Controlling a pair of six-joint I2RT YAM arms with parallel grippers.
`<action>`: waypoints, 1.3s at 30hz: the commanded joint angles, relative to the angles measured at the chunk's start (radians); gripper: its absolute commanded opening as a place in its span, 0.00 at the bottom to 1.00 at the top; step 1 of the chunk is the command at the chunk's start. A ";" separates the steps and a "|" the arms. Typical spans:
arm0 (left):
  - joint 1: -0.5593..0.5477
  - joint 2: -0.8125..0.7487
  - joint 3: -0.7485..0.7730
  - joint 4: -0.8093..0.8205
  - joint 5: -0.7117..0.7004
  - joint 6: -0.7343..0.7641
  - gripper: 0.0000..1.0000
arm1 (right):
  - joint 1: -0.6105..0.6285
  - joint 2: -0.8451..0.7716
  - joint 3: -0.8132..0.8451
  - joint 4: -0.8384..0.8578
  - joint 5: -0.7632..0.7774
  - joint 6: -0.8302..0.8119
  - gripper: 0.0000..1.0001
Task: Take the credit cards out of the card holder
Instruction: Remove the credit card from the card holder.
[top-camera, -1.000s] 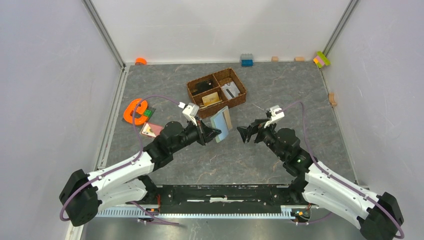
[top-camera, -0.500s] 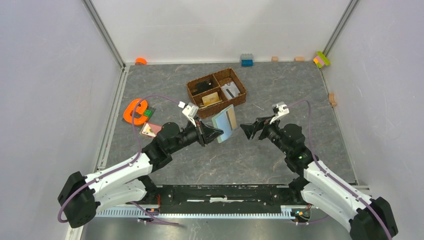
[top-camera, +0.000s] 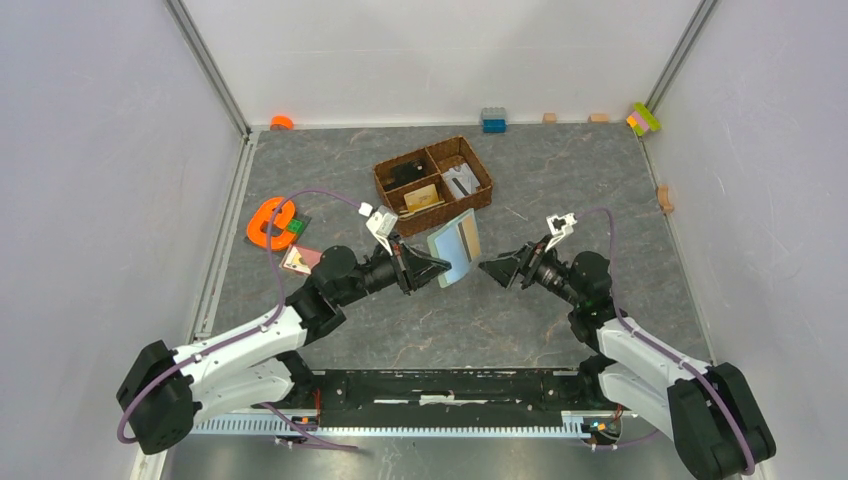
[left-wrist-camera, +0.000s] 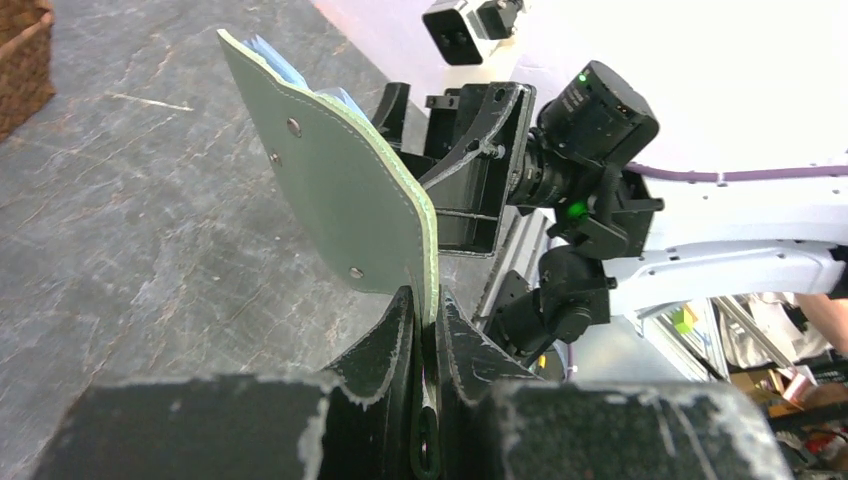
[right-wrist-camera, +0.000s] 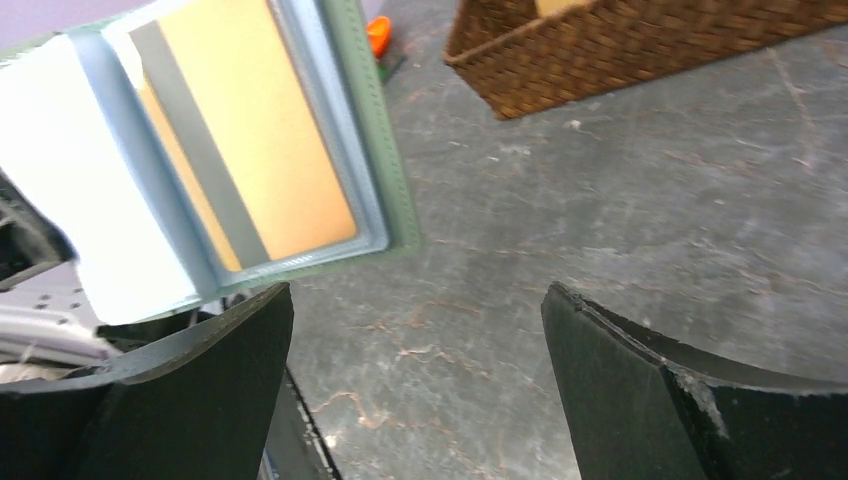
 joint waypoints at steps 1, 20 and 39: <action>-0.004 0.005 -0.004 0.145 0.083 0.000 0.02 | -0.009 -0.013 -0.021 0.228 -0.107 0.102 0.98; -0.005 -0.007 -0.047 0.335 0.216 -0.071 0.02 | -0.016 -0.052 -0.079 0.470 -0.163 0.236 0.98; -0.007 0.019 -0.038 0.304 0.187 -0.071 0.02 | -0.016 -0.130 -0.104 0.555 -0.163 0.244 0.66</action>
